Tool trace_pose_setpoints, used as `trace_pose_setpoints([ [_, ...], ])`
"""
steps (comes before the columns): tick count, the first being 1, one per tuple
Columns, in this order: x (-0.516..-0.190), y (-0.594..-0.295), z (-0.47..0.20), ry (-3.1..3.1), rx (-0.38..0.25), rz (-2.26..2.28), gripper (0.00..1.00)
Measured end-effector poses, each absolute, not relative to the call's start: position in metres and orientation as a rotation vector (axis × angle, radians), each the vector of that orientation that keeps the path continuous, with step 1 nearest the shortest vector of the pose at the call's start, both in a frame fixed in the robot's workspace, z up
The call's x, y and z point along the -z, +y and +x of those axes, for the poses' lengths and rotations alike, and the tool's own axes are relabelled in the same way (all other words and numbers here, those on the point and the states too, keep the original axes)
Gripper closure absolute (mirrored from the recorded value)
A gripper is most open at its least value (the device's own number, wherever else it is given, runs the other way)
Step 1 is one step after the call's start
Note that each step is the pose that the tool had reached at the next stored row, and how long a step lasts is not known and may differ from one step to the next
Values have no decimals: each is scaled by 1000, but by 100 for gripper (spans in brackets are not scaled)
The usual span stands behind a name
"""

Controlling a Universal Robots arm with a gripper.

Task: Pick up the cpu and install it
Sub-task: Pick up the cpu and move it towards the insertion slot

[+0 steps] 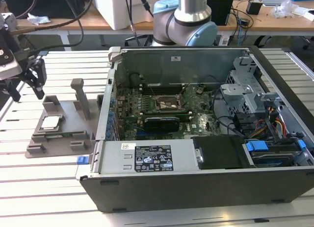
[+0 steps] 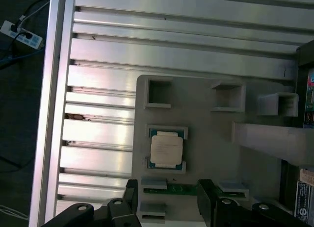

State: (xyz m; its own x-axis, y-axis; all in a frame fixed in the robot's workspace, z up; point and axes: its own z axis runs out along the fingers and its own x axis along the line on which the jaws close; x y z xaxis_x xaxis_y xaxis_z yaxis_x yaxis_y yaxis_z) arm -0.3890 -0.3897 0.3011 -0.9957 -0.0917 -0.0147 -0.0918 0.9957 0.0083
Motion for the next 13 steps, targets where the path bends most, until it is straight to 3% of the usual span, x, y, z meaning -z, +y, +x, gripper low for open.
trace_pose_setpoints([
  [13,-270,-389,-386,3125,-14,-144,40],
])
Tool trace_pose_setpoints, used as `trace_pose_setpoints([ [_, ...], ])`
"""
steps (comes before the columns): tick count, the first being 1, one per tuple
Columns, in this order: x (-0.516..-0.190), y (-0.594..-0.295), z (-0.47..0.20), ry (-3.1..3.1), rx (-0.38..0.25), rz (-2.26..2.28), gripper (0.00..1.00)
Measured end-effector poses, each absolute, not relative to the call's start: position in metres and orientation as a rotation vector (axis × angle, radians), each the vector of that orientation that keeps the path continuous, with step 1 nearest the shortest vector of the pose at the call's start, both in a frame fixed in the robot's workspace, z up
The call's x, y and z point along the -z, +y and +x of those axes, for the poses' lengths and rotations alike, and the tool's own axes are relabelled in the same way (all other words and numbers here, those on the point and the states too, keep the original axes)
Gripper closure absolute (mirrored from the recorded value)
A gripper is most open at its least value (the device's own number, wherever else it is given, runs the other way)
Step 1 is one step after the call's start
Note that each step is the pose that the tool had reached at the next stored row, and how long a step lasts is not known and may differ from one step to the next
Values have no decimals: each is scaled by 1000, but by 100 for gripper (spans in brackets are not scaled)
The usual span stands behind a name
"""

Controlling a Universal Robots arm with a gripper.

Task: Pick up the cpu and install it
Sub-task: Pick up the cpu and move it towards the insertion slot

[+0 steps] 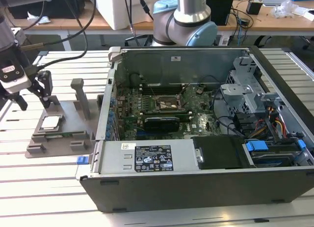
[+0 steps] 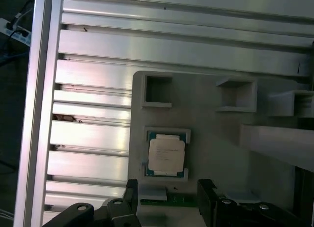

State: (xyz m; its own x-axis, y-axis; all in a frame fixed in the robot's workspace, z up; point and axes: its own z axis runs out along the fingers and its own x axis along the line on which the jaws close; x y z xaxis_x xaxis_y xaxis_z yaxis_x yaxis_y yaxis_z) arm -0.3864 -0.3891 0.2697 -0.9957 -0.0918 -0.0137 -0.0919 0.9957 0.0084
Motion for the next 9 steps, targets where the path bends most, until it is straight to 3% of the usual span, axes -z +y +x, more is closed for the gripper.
trace_pose_setpoints([
  [9,-249,-385,-379,3126,-7,-156,40],
])
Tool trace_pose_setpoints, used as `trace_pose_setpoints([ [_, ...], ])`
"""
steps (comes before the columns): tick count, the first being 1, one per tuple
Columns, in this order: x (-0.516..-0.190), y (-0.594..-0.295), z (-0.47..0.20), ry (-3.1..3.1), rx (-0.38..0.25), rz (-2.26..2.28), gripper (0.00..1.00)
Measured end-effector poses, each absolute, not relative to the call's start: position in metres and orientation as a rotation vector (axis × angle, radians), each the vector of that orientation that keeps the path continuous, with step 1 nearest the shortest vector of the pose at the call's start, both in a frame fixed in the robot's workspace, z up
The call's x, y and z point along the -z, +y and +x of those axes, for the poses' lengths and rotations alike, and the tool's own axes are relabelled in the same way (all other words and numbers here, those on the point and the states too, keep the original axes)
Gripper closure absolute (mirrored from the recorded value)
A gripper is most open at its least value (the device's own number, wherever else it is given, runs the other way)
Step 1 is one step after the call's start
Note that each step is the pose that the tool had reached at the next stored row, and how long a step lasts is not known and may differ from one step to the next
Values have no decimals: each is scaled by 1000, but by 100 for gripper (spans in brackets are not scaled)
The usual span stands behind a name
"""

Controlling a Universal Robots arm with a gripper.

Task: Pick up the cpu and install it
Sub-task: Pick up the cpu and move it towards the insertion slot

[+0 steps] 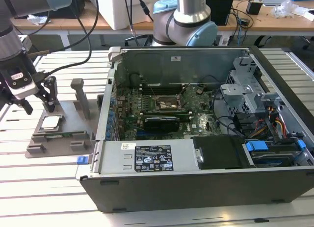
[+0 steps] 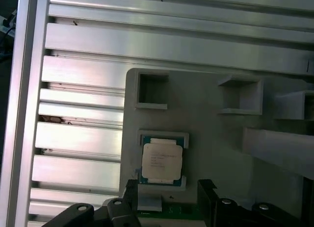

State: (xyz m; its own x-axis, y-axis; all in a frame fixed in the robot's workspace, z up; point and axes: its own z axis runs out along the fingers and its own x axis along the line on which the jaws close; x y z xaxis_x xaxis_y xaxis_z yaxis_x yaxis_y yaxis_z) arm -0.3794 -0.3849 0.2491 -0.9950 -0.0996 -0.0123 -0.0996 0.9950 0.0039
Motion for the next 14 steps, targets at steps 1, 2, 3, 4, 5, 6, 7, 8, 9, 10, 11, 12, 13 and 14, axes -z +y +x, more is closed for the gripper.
trace_pose_setpoints([
  [1,-245,-383,-379,3125,-5,-161,40],
  [2,-241,-382,-379,3125,-4,-164,40],
  [3,-238,-381,-379,3125,-4,-166,40],
  [4,-236,-380,-379,3125,-4,-168,40],
  [5,-232,-379,-379,3125,-4,-174,40],
  [6,-229,-378,-379,3124,-4,-181,40],
  [7,-226,-378,-379,3124,-4,-186,40],
  [8,-224,-377,-379,3124,-4,-188,40],
  [9,-221,-376,-379,3124,-4,-191,40],
  [10,-218,-375,-379,3124,-4,-194,40],
  [11,-215,-375,-379,3124,-4,-195,40],
  [12,-213,-375,-379,3123,-4,-196,40],
  [13,-212,-375,-379,3123,-4,-197,40],
  [14,-210,-375,-379,3123,-4,-198,40],
])
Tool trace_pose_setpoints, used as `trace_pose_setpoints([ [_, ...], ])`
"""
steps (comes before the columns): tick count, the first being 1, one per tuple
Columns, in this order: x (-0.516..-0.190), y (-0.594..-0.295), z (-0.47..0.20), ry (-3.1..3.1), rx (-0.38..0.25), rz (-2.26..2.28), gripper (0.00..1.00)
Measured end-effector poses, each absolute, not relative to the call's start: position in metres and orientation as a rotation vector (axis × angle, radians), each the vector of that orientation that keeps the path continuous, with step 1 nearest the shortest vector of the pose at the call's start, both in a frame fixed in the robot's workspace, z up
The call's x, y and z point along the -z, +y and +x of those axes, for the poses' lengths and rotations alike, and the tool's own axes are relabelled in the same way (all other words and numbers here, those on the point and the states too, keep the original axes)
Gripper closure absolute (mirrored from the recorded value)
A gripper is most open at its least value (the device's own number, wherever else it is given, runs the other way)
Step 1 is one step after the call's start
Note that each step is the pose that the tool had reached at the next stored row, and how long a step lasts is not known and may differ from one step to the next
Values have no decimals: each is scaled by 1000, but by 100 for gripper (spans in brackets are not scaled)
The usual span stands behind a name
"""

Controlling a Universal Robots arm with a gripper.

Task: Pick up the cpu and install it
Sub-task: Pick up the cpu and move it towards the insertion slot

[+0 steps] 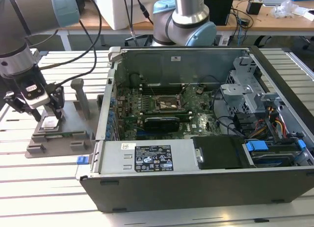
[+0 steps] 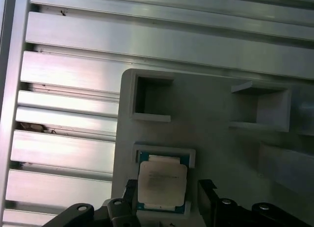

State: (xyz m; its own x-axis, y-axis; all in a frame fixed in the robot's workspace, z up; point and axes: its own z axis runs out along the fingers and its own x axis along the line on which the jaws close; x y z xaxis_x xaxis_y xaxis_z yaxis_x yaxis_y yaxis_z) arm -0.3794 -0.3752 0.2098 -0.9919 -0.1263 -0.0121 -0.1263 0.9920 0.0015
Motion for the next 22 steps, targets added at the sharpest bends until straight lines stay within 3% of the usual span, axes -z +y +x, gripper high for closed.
trace_pose_setpoints([
  [7,-193,-375,-382,3123,-3,-203,40],
  [22,-189,-375,-383,3125,-2,-161,40],
])
